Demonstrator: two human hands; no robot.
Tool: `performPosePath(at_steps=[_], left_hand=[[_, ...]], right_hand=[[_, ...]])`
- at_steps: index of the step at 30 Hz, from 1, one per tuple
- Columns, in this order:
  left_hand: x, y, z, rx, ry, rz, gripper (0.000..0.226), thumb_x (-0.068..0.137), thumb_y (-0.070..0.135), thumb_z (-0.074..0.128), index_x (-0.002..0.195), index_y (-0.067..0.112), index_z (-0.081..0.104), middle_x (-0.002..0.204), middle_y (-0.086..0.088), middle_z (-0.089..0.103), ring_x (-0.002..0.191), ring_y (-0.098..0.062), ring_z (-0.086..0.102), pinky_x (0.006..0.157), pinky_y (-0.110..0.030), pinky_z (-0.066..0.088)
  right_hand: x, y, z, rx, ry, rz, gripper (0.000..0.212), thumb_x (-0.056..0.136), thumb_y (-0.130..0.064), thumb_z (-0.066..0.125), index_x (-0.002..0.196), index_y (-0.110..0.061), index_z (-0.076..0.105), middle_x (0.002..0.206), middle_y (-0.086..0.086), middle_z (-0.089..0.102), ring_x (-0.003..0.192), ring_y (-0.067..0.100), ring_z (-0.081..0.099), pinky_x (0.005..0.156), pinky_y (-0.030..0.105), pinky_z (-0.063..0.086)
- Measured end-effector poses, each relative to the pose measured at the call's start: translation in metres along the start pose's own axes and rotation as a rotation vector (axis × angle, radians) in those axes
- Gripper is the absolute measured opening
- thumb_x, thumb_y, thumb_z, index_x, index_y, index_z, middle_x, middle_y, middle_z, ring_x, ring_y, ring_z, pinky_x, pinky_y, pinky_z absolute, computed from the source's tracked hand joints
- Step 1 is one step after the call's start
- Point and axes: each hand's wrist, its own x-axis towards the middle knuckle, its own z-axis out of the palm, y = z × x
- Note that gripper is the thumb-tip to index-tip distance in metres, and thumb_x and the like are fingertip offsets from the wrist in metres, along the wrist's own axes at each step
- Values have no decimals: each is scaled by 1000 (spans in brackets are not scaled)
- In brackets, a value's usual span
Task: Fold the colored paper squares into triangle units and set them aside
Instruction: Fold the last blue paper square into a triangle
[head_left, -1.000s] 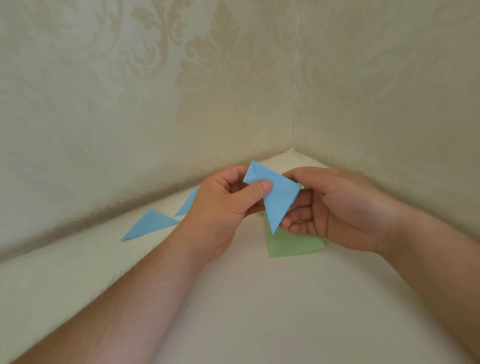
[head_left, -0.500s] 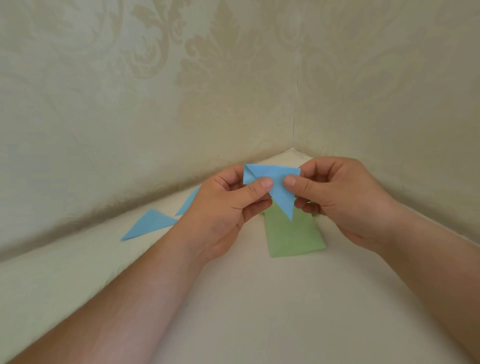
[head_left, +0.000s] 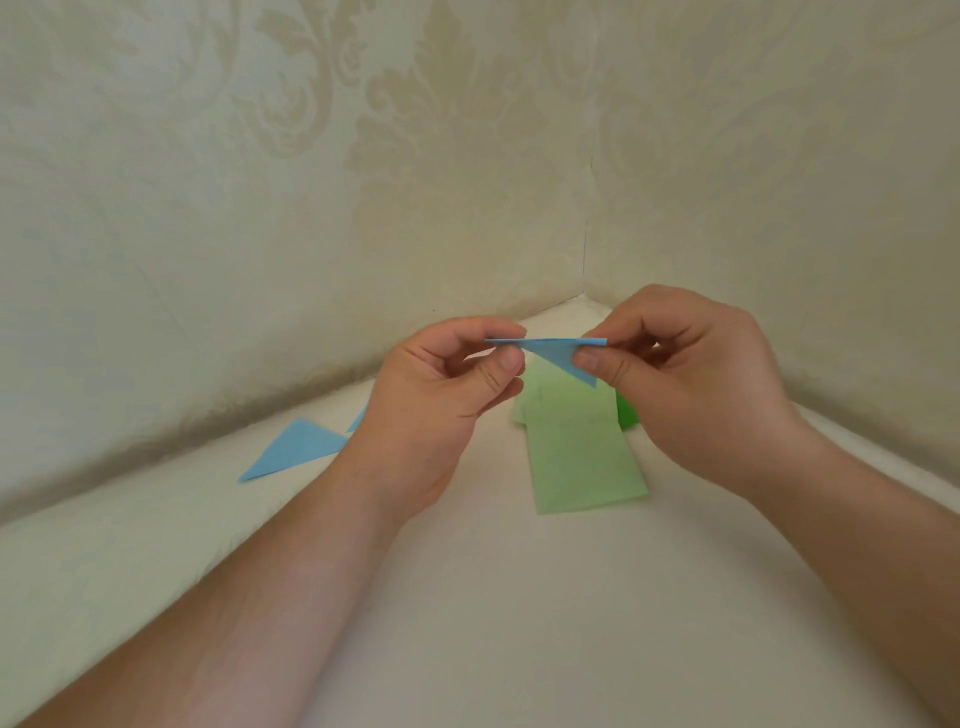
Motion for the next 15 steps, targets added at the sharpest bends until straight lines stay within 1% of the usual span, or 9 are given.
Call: performPosePath(at_steps=[2,4,6,7,9,10,13,15], left_hand=[[0,1,1,7,-11,3,35,90,-5,68,80,26,80,83,7,73,78,-12,66,91,-35,59],[-1,1,3,-16,-19,7,33,86,-2,70,75,28,79,83,9,72,79,-10,66,89,-34,59],[-2,2,4,-43,-33,13,25,79,4,73,73,28,78,83,9,70,80,-10,66,87,-33,58],[-2,2,4,-53,-43,15,24,78,3,75,74,27,78,83,8,70,80,-11,66,88,-34,58],[-3,2,4,-64,-70,12,32,79,-7,79,78,25,77,84,6,71,80,-12,67,91,-37,58],[-3,2,3,-70,-92,7,33,76,-8,79,80,25,77,86,4,71,80,-13,68,91,-35,59],[-6,3,5,-96,-155,-8,34,71,-3,78,86,27,78,90,0,73,81,-15,70,86,-29,59],[-6,4,5,-109,-165,2,32,68,2,84,88,27,79,91,0,74,84,-16,70,89,-32,59]], right_hand=[[0,3,0,-77,1,-116,17,84,-8,82,80,-22,74,81,-7,65,72,20,62,64,32,51],[-1,4,0,-109,2,-188,12,82,-8,83,83,-17,76,85,-2,65,75,24,63,66,40,51],[-1,4,0,-110,6,-211,12,82,-6,84,85,-14,75,86,0,65,75,24,62,66,41,50],[0,5,0,-110,13,-218,12,81,-6,84,85,-14,75,86,0,65,75,24,61,66,40,50],[1,6,0,-107,32,-234,13,81,-5,83,85,-14,75,86,0,65,74,24,61,66,40,50],[1,6,0,-106,41,-247,13,81,-4,83,85,-13,75,87,2,65,74,25,61,65,41,50],[0,5,-1,-124,50,-312,11,83,1,81,86,-9,76,89,7,65,77,24,63,65,40,50],[-1,5,-2,-163,44,-367,11,84,5,78,85,-5,76,91,9,64,78,23,63,65,37,50]])
